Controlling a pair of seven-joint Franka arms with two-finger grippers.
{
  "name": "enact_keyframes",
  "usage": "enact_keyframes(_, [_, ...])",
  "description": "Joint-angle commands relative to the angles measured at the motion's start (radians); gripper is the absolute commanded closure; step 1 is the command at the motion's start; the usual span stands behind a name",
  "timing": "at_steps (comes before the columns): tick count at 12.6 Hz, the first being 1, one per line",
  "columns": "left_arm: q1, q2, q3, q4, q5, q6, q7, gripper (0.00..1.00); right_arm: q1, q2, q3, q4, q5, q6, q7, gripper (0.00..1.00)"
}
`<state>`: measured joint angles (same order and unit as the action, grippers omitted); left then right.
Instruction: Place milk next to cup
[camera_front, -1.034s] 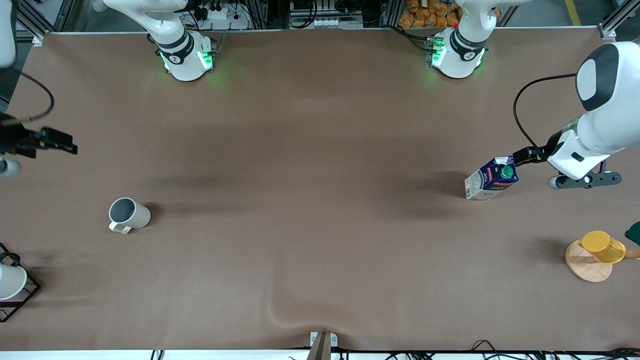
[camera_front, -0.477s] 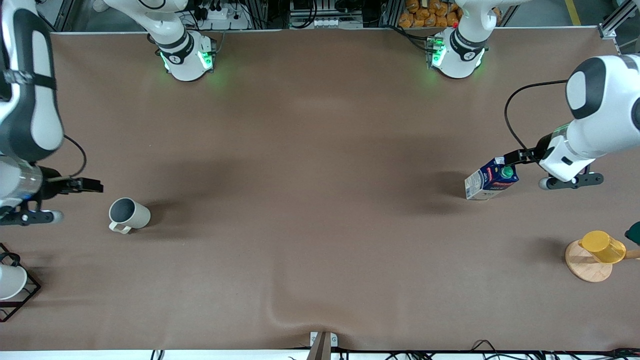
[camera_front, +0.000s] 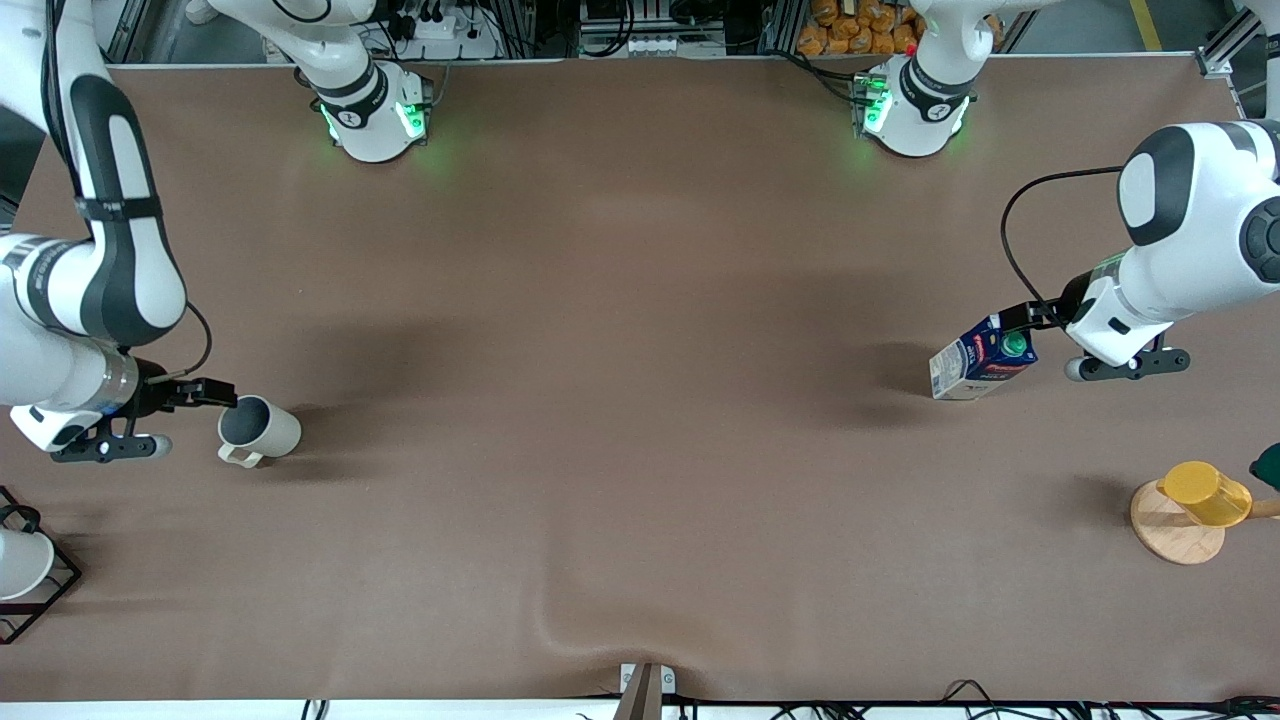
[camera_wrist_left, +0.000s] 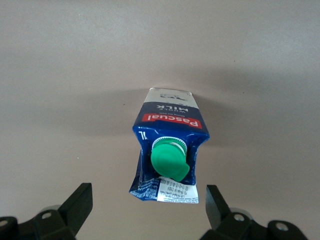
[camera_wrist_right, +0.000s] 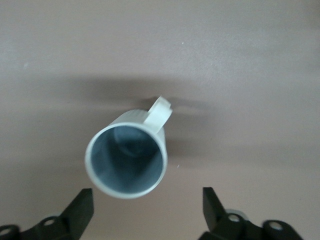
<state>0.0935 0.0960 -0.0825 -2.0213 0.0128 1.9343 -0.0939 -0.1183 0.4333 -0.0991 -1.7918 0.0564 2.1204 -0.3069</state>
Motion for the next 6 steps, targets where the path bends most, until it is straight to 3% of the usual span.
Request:
enact_keyframes(1, [0.000,0.023,-0.005,-0.005,-0.025,0.044,0.011,0.00,-0.037,0.062,0.012,0.025,0.077,0.035,-0.064,0.20])
enact_keyframes(3, [0.000,0.042,-0.005,-0.004,-0.034,0.064,0.011,0.00,-0.029,0.071,0.013,0.028,0.077,0.042,-0.052,0.31])
enact_keyframes(4, [0.000,0.048,-0.006,-0.002,-0.037,0.069,0.010,0.00,-0.026,0.085,0.013,0.028,0.077,0.062,-0.054,0.44])
enact_keyframes(5, [-0.001,0.051,-0.006,-0.004,-0.037,0.072,0.011,0.00,-0.026,0.096,0.013,0.025,0.077,0.076,-0.054,0.63])
enact_keyframes(6, [-0.001,0.054,-0.008,-0.004,-0.037,0.074,0.011,0.03,-0.023,0.097,0.013,0.026,0.077,0.076,-0.052,0.91])
